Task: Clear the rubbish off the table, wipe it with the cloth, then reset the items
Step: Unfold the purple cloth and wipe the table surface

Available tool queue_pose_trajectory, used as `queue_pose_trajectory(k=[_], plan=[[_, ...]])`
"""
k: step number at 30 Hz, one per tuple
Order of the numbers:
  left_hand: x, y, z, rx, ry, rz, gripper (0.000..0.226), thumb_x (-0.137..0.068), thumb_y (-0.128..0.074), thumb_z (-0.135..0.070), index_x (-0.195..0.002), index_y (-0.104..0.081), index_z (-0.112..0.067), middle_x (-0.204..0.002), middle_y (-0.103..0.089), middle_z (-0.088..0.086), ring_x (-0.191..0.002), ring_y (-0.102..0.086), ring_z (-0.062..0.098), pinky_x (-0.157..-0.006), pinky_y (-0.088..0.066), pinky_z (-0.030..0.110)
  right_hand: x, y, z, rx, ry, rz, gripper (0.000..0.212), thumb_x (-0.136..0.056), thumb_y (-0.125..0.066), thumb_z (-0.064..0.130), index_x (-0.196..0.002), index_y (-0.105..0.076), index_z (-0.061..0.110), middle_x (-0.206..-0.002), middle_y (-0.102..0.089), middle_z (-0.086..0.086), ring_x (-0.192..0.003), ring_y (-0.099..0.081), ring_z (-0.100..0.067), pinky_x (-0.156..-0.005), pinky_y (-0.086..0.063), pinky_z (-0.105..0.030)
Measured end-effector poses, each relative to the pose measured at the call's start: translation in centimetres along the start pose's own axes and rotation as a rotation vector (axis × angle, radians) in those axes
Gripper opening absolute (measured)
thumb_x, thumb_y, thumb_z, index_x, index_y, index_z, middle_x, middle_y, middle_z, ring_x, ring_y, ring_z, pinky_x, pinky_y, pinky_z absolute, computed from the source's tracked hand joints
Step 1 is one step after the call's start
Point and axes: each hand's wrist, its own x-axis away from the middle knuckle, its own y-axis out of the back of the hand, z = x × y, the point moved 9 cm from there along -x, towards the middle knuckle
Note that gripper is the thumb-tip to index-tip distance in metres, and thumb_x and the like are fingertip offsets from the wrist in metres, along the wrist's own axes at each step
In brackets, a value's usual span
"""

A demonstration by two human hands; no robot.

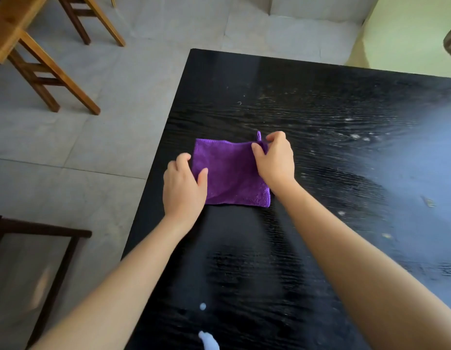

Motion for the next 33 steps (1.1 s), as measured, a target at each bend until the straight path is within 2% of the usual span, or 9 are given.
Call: queue_pose_trajectory(k=[3,9,12,14,16,18,20,23,33], plan=[[1.5,0.2,0.7,-0.118,0.008,0.003,0.035,-0.092,-0.052,-0.03,-0.119,-0.048,-0.007,-0.108,-0.058,0.016,-0.097,-0.056,0.034,-0.077,-0.043,0.04,4.1,1.0,-0.6,0.117,0.092,-0.061,0.04,-0.089,-0.059,0.03,-0.118,-0.046,0.006,-0.113,-0.055,-0.014,-0.105,-0.053,-0.03,-0.087,-0.045,-0.04],[0.7,0.1,0.3,-0.179,-0.069,-0.019,0.021,-0.096,-0.045,-0.02,-0.107,-0.053,-0.004,-0.105,-0.057,0.018,-0.085,-0.059,0.038,-0.066,-0.042,0.043,7.0,-2.1,-0.6,0.289,0.228,0.168,0.034,-0.092,-0.054,0.012,-0.123,-0.045,0.006,-0.121,-0.047,-0.013,-0.105,-0.052,-0.031,-0.087,-0.044,-0.036],[1.2,0.5,0.8,-0.123,-0.119,-0.057,0.022,-0.094,-0.049,-0.02,-0.106,-0.057,-0.003,-0.102,-0.058,0.019,-0.085,-0.058,0.039,-0.067,-0.044,0.043,7.0,-1.5,0.3,0.498,0.31,-0.02,0.037,-0.084,-0.059,0.014,-0.12,-0.051,0.007,-0.12,-0.052,-0.015,-0.104,-0.051,-0.035,-0.09,-0.047,-0.045],[2.0,1.0,2.0,-0.195,-0.149,-0.104,0.031,-0.093,-0.044,-0.026,-0.111,-0.058,-0.005,-0.107,-0.06,0.017,-0.092,-0.058,0.038,-0.074,-0.046,0.045,7.1,-3.0,2.1,0.538,0.497,-0.011,0.05,-0.083,-0.054,0.032,-0.129,-0.051,0.013,-0.136,-0.049,-0.015,-0.121,-0.045,-0.038,-0.104,-0.039,-0.051],[2.5,0.9,3.8,-0.328,-0.132,-0.079,0.046,-0.093,-0.036,-0.034,-0.127,-0.053,-0.01,-0.128,-0.056,0.016,-0.114,-0.053,0.036,-0.093,-0.042,0.048,7.1,-6.7,3.1,0.645,0.682,0.228,0.067,-0.084,-0.029,0.059,-0.145,-0.031,0.031,-0.156,-0.025,-0.01,-0.143,-0.019,-0.037,-0.117,-0.013,-0.053],[2.7,0.1,5.4,-0.404,-0.114,0.02,0.06,-0.093,-0.021,-0.044,-0.142,-0.038,-0.013,-0.15,-0.036,0.014,-0.139,-0.034,0.031,-0.112,-0.026,0.048,6.2,-8.9,3.1,0.764,0.762,0.38,0.076,-0.077,-0.01,0.071,-0.148,-0.011,0.041,-0.161,-0.004,-0.003,-0.148,0.001,-0.032,-0.118,0.003,-0.053],[2.6,-0.6,6.0,-0.44,-0.112,0.073,0.067,-0.092,-0.007,-0.047,-0.147,-0.025,-0.014,-0.157,-0.021,0.011,-0.146,-0.018,0.024,-0.117,-0.012,0.044,5.1,-9.5,3.2,0.821,0.797,0.409,0.084,-0.072,-0.007,0.079,-0.147,-0.005,0.043,-0.161,0.004,-0.001,-0.148,0.007,-0.031,-0.117,0.006,-0.053],[2.7,-0.9,5.8,-0.47,-0.123,0.074,0.069,-0.091,-0.001,-0.047,-0.149,-0.019,-0.014,-0.158,-0.015,0.011,-0.147,-0.012,0.022,-0.118,-0.005,0.04,4.5,-10.2,3.8,0.844,0.83,0.458,0.094,-0.062,-0.007,0.086,-0.147,0.001,0.045,-0.161,0.01,-0.001,-0.147,0.012,-0.032,-0.115,0.008,-0.057],[6.2,-2.1,3.9,-0.517,-0.216,0.169,0.084,-0.088,0.012,-0.059,-0.148,-0.021,-0.01,-0.157,-0.017,0.013,-0.147,-0.013,0.024,-0.119,-0.006,0.04,3.9,-8.8,3.0,0.783,0.835,0.366,0.058,-0.089,-0.012,0.061,-0.145,-0.01,0.048,-0.161,-0.004,0.008,-0.149,0.0,-0.022,-0.118,0.003,-0.049]])
